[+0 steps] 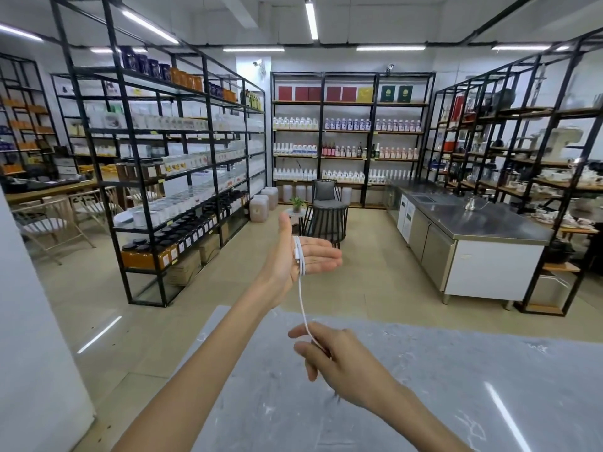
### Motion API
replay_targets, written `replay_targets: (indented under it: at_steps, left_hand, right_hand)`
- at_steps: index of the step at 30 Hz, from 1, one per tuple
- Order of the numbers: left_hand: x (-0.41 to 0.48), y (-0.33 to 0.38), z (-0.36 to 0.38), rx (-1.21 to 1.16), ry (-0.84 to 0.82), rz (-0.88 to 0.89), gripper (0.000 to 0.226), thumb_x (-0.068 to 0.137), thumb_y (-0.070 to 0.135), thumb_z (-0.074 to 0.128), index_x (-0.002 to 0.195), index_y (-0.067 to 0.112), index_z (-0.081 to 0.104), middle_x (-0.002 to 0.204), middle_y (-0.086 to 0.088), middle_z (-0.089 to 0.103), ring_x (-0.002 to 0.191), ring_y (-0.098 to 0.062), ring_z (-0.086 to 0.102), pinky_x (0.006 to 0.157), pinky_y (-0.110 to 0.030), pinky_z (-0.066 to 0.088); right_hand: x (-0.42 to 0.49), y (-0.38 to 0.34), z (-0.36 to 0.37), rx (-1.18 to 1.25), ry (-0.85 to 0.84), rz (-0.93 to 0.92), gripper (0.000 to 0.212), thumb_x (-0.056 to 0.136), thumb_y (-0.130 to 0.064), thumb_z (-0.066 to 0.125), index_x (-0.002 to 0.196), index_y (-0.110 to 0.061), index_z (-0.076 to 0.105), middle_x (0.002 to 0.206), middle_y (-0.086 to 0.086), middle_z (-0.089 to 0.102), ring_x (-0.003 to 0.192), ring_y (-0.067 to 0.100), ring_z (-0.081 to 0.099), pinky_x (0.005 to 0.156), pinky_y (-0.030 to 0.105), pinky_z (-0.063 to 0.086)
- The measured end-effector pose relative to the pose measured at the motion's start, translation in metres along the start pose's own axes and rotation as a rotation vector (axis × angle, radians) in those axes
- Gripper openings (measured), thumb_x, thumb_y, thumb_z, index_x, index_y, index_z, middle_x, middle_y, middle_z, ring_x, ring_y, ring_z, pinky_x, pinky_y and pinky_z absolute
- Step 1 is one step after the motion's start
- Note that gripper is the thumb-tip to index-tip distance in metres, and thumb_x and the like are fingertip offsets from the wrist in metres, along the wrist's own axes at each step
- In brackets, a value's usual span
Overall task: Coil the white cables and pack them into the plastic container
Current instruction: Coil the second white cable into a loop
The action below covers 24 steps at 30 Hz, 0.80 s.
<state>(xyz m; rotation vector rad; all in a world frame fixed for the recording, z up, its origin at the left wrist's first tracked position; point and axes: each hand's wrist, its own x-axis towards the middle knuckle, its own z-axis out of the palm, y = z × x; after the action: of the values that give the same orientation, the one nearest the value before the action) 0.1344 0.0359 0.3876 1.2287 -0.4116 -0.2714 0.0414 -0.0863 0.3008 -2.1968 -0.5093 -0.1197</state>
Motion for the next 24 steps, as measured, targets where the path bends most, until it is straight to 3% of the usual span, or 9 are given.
replay_targets:
  at_steps: [2,4,7,11,14,16,19,22,24]
  left_hand:
    - [-0.002,-0.007,0.003,0.136,-0.021,0.006,0.105,0.094,0.066,0.002,0.103,-0.02,0.062,0.096,-0.037,0.069,0.075,-0.033,0.074,0.069,-0.037,0.062]
    - [-0.01,-0.017,0.011,0.286,-0.115,0.046,0.106,0.092,0.064,-0.002,0.101,-0.02,0.062,0.085,-0.028,0.073,0.071,-0.027,0.073,0.071,-0.039,0.06]
    - [-0.031,-0.026,0.03,0.286,-0.268,0.151,0.095,0.091,0.067,0.012,0.091,-0.011,0.066,0.078,-0.024,0.074,0.074,-0.035,0.073,0.067,-0.038,0.061]
    - [-0.042,-0.002,0.044,0.172,-0.377,0.165,0.09,0.086,0.072,0.018,0.083,-0.003,0.067,0.076,-0.027,0.073,0.07,-0.037,0.073,0.062,-0.036,0.061]
    - [-0.038,0.016,0.044,0.108,-0.431,0.198,0.093,0.086,0.071,0.015,0.084,-0.007,0.066,0.073,-0.025,0.072,0.066,-0.034,0.072,0.06,-0.034,0.061]
    - [-0.03,0.021,0.041,-0.018,-0.391,0.204,0.094,0.092,0.066,0.01,0.087,-0.01,0.064,0.072,-0.022,0.073,0.064,-0.029,0.073,0.057,-0.029,0.061]
    - [-0.007,0.029,0.031,-0.084,-0.181,0.227,0.093,0.097,0.063,0.009,0.095,-0.013,0.063,0.079,-0.024,0.074,0.071,-0.033,0.074,0.06,-0.028,0.061]
    - [0.012,0.032,0.015,-0.002,-0.029,0.269,0.09,0.099,0.059,0.011,0.096,-0.015,0.062,0.081,-0.027,0.073,0.076,-0.037,0.074,0.068,-0.036,0.063]
    - [0.016,0.025,0.005,0.122,-0.026,0.239,0.091,0.099,0.057,0.009,0.097,-0.016,0.063,0.081,-0.026,0.074,0.078,-0.038,0.073,0.072,-0.039,0.063]
  right_hand:
    - [-0.002,-0.018,-0.027,-0.298,0.088,-0.144,0.02,0.1,-0.038,0.047,0.093,-0.028,0.063,0.062,-0.01,0.064,0.053,0.002,0.056,0.057,0.019,0.047]
    - [0.005,-0.035,-0.066,-0.561,0.327,-0.302,0.027,0.097,-0.039,0.05,0.078,-0.025,0.063,0.066,-0.01,0.067,0.057,0.008,0.059,0.056,0.027,0.048]
    - [0.019,-0.055,-0.117,-0.557,0.558,-0.459,0.017,0.087,-0.038,0.064,0.078,-0.028,0.075,0.075,-0.014,0.073,0.066,0.003,0.061,0.058,0.021,0.047]
    - [0.044,-0.054,-0.13,0.037,0.456,-0.401,0.006,0.08,-0.011,0.076,0.078,-0.016,0.077,0.076,-0.004,0.075,0.07,0.009,0.069,0.065,0.025,0.053]
    - [0.054,-0.045,-0.107,0.263,0.33,-0.28,0.015,0.091,0.001,0.061,0.081,0.0,0.071,0.066,-0.004,0.071,0.058,0.002,0.065,0.054,0.015,0.05]
    - [0.055,-0.038,-0.08,0.384,0.292,-0.162,0.031,0.095,0.008,0.048,0.071,-0.006,0.062,0.054,-0.006,0.064,0.043,-0.003,0.055,0.041,0.014,0.041]
    - [0.05,-0.024,-0.042,0.32,0.26,-0.016,0.031,0.102,-0.018,0.049,0.074,-0.016,0.063,0.052,-0.003,0.056,0.038,0.003,0.037,0.037,0.015,0.029]
    - [0.031,-0.013,-0.024,0.083,0.058,0.033,0.02,0.1,-0.032,0.049,0.101,-0.026,0.068,0.054,-0.006,0.061,0.046,0.0,0.048,0.046,0.009,0.036]
    - [0.021,-0.017,-0.034,-0.124,0.105,-0.029,0.019,0.098,-0.034,0.051,0.097,-0.026,0.068,0.056,-0.009,0.064,0.051,-0.003,0.054,0.052,0.009,0.038]
